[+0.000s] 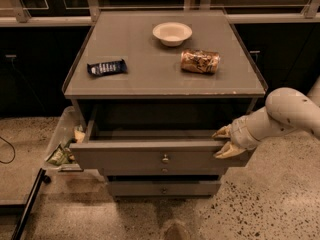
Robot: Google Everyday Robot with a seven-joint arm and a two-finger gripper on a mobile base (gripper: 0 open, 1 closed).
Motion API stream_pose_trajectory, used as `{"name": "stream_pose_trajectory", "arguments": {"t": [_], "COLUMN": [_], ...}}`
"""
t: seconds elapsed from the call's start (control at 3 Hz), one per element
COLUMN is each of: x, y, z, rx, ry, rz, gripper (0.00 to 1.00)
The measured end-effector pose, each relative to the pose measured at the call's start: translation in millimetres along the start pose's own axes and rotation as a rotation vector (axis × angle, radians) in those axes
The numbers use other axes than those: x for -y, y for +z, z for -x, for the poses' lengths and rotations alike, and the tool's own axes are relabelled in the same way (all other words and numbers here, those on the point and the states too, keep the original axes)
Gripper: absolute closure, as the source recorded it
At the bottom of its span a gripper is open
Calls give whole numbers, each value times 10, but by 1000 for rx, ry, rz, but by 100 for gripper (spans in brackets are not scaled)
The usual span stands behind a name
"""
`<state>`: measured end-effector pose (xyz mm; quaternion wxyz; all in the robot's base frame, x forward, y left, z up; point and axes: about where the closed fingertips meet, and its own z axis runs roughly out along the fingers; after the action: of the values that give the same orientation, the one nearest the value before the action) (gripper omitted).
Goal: Open top drawer
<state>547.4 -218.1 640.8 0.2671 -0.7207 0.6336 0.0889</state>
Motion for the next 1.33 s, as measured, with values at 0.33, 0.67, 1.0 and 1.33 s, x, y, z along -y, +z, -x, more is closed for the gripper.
{"name": "stream_pose_trajectory", "arguments": {"t": [0.33,0.67,1.0,1.33], "x": [-138,-538,-877,-874], "y": [-9,-55,-132,-141], "z": [21,-3,-32,-13], "rx": [7,34,49,49], "ry": [-18,-33,-39,-39], "rz": [26,63,84,84], "gripper": [34,38,60,85]}}
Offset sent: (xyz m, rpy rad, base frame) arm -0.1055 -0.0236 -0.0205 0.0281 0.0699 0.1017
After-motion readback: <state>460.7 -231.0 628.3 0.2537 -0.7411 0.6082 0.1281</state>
